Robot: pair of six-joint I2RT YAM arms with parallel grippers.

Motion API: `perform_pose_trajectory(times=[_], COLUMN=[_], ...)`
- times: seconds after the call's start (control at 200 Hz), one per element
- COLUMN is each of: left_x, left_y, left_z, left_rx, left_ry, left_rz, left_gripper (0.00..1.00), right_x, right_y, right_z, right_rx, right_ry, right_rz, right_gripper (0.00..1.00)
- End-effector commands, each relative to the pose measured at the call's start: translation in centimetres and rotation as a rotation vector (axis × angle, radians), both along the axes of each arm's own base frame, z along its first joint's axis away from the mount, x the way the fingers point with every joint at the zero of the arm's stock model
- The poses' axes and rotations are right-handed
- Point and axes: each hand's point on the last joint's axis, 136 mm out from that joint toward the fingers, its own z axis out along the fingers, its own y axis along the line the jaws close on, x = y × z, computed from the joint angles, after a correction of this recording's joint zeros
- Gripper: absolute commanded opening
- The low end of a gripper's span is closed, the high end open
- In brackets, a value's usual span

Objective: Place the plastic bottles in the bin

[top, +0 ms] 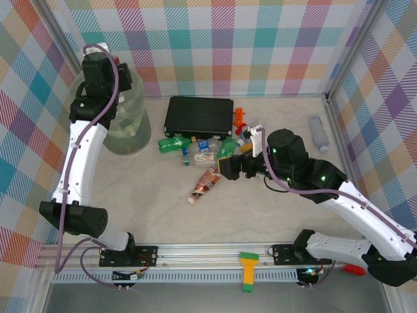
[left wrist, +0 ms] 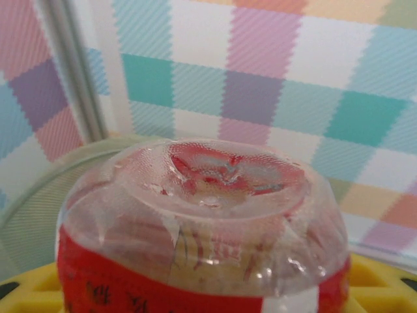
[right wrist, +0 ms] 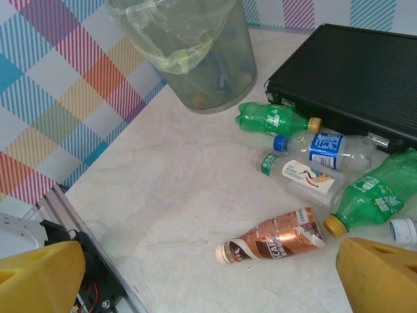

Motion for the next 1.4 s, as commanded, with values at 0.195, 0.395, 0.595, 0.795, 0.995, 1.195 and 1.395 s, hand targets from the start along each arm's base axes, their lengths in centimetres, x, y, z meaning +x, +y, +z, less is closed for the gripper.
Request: perform_pose_trajectory(times=[0.195, 0.395, 0.595, 0.795, 0.995, 1.195, 1.395], left_x=[2.3, 2.6, 3.2, 3.1, 2.3, 1.7, 1.0], left_y=[8.5, 12.6, 13.6, 13.8, 13.7, 13.3, 12.3], left_z=[-0.1, -2.3, -4.2, -4.6, -4.0, -3.6, -3.9], left_rx=[-0.058, -0.090, -0.095, -0.102, -0.114, -0.132, -0.185], left_ry=[-0.117, -0.113, -0.108, -0.101, -0.115, -0.126, -0.112], left_rz=[0.311, 0.408, 0.415, 0.417, 0.420, 0.407, 0.364], left_gripper=[0.58, 0.59, 0.59, 0.67, 1.00, 0.99, 1.00], right_x=[0.0, -0.1, 0.0, 0.0, 0.0, -0.1, -0.1], right_y=[0.7, -0.1, -0.3, -0.3, -0.1, -0.1, -0.2], right_z=[2.1, 2.2, 2.3, 2.3, 2.2, 2.1, 2.0], right_rx=[0.038, 0.029, 0.025, 0.020, 0.022, 0.025, 0.028], right_ry=[-0.068, -0.074, -0.077, -0.076, -0.074, -0.073, -0.068], right_rz=[0.037, 0.014, 0.007, 0.007, 0.014, 0.016, 0.009], right_gripper=[0.99, 0.99, 0.99, 0.99, 0.99, 0.99, 0.99])
